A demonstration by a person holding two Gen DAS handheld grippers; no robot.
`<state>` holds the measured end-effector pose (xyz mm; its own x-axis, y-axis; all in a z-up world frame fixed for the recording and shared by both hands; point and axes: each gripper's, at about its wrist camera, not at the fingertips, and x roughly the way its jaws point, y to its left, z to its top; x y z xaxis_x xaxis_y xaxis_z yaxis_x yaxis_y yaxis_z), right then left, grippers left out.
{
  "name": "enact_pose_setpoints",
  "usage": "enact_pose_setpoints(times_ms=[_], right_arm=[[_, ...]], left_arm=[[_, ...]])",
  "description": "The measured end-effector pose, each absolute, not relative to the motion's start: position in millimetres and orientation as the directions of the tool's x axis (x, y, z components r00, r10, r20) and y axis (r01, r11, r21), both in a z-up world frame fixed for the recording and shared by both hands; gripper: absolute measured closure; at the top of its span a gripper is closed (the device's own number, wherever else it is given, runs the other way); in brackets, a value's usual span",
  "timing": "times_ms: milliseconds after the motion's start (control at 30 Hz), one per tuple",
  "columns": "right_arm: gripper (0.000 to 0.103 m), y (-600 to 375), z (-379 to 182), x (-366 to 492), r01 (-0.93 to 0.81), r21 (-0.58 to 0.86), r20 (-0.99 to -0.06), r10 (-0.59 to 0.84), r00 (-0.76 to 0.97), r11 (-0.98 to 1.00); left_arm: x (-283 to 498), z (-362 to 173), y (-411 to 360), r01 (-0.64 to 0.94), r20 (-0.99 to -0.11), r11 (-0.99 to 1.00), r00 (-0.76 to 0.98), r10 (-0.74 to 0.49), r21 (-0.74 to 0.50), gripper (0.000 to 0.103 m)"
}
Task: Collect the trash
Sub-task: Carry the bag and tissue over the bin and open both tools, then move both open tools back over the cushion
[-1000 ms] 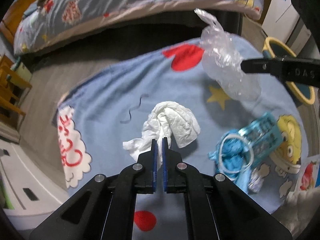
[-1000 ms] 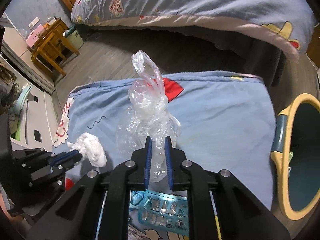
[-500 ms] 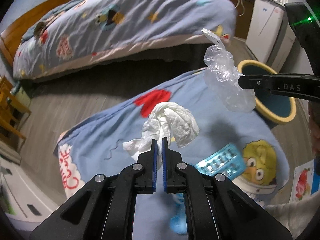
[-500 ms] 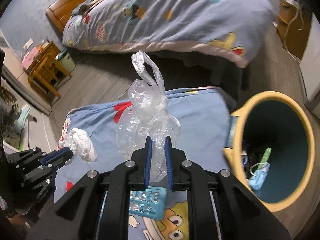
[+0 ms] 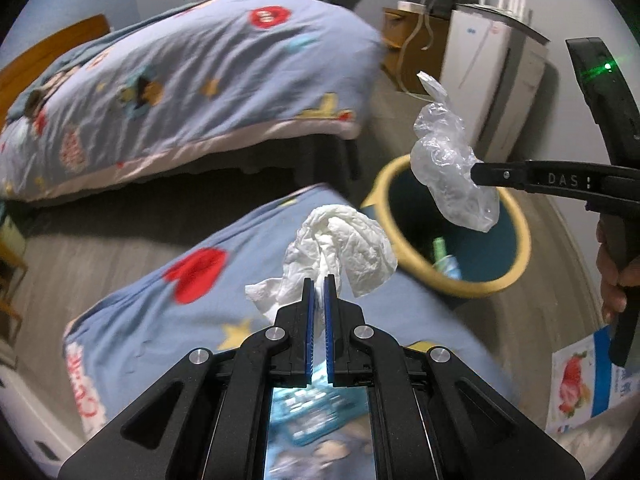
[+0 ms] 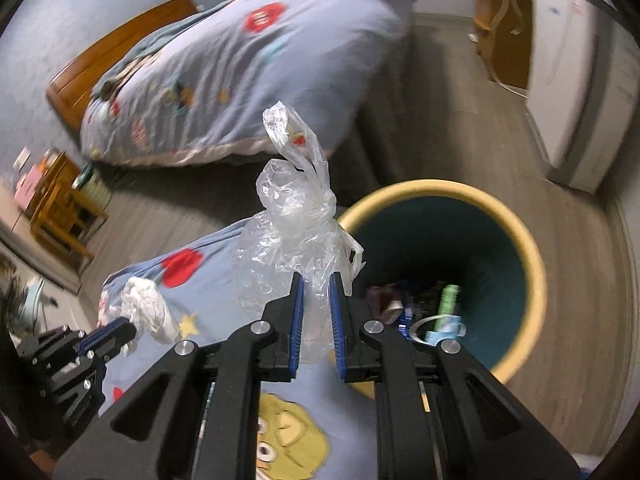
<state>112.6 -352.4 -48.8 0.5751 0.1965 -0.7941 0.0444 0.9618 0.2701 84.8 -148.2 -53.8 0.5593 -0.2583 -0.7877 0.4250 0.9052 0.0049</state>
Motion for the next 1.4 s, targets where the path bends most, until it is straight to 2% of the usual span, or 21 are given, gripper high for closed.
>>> enact_pose_setpoints(times_ms=[500, 700, 767, 833, 867, 933, 1000, 1067, 1167, 1233, 1400], right_arm=[[0.090, -464, -104, 98, 0.279, 0.185, -0.878, 0.031, 0.478, 0.942], [0.087, -469, -106, 105, 0.281, 0.178, -0.877, 0.023, 0.480, 0.943], [0.078, -467, -106, 105, 0.272, 0.157, -0.879, 0.008, 0.477, 0.949], [0.058, -466, -105, 105, 0.272, 0.144, -0.879, -0.004, 0.477, 0.951], [0.056, -466, -105, 105, 0.277, 0.144, -0.877, -0.007, 0.480, 0.950], [0.047, -466, -104, 105, 0.282, 0.151, -0.876, -0.003, 0.482, 0.947], [0.040, -463, -102, 106, 0.284, 0.152, -0.874, -0.005, 0.485, 0.947], [0.032, -458, -99, 107, 0.275, 0.150, -0.871, -0.005, 0.492, 0.950], [0.019, -448, -93, 108, 0.259, 0.148, -0.862, -0.003, 0.506, 0.954], [0.007, -441, -88, 109, 0.247, 0.148, -0.858, 0.000, 0.513, 0.958], [0.006, -416, -71, 109, 0.212, 0.136, -0.843, 0.001, 0.538, 0.968]], left_arm=[[114, -101, -265, 0.518, -0.820, 0.854, 0.466, -0.332, -0.051, 0.097], [117, -115, -283, 0.544, -0.830, 0.838, 0.448, -0.333, -0.042, 0.089], [117, -116, -282, 0.543, -0.828, 0.839, 0.451, -0.333, -0.042, 0.084], [115, -114, -280, 0.541, -0.825, 0.840, 0.459, -0.330, -0.035, 0.071], [114, -112, -278, 0.539, -0.823, 0.841, 0.464, -0.328, -0.032, 0.067], [113, -107, -272, 0.532, -0.815, 0.847, 0.479, -0.325, -0.025, 0.050], [112, -100, -264, 0.521, -0.808, 0.854, 0.494, -0.321, -0.021, 0.044], [111, -93, -257, 0.507, -0.804, 0.862, 0.506, -0.313, -0.017, 0.030], [106, -82, -241, 0.490, -0.794, 0.872, 0.524, -0.307, -0.013, 0.025], [100, -74, -227, 0.481, -0.792, 0.876, 0.540, -0.284, 0.014, 0.018], [83, -57, -183, 0.430, -0.785, 0.901, 0.577, -0.225, 0.058, 0.013]])
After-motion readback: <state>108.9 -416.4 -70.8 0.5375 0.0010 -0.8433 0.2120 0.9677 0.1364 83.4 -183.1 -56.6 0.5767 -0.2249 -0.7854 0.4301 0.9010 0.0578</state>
